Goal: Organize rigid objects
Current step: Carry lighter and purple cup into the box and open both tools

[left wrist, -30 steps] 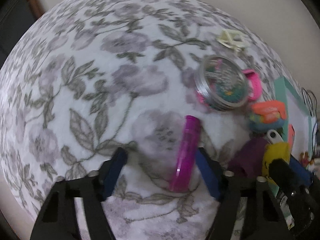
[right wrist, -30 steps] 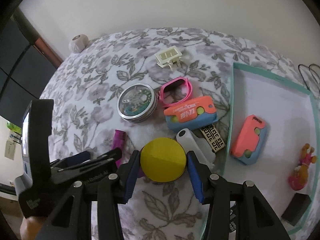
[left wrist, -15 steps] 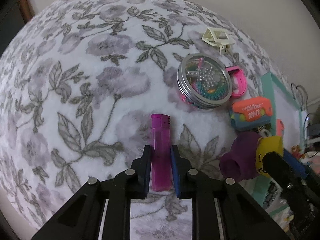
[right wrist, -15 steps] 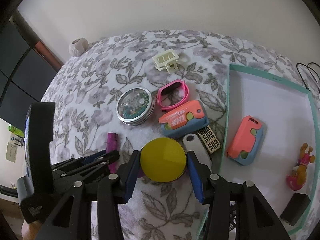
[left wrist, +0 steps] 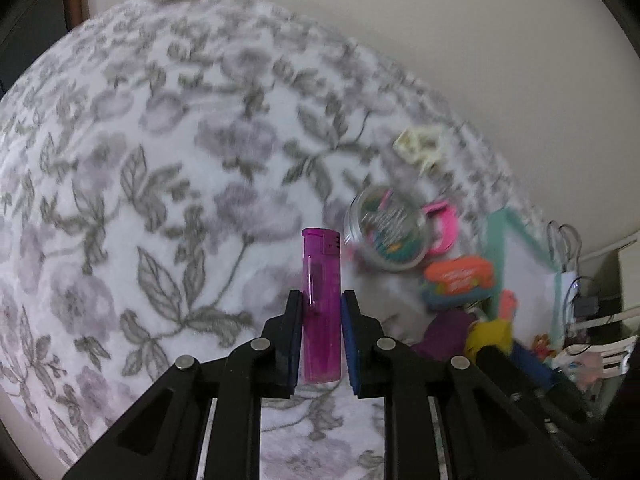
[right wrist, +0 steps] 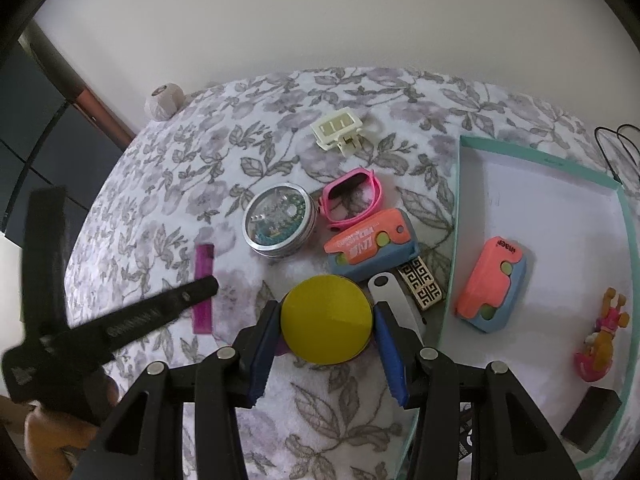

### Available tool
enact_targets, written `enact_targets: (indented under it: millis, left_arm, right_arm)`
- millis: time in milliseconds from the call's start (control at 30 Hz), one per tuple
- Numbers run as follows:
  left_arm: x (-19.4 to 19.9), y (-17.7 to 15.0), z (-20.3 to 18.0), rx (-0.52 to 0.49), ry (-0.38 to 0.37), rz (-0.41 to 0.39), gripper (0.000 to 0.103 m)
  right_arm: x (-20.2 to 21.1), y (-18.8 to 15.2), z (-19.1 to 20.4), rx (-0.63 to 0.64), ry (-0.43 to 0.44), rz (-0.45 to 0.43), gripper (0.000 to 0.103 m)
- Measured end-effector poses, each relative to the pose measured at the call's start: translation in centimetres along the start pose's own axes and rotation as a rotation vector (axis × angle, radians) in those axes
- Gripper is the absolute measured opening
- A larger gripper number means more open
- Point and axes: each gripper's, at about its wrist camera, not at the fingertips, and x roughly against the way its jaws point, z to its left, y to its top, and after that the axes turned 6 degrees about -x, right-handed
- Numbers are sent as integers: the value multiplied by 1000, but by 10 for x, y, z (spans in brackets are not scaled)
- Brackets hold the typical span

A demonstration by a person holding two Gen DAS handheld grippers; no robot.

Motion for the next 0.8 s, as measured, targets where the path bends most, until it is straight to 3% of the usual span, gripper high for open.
enact_targets:
  millis: [233,433,800]
  left_arm:
    - [55,21,-21,-42,-58,-171,20]
    - [90,21,-52,-127,-83,-291,20]
    - [70,0,-127,-297,-162,-294,20]
  right_arm:
    - [60,10,-1,-17,24,-170,49]
    - [105,16,-23,-35,-127,-315,49]
    - [124,22,-115,-201,-307,-381,49]
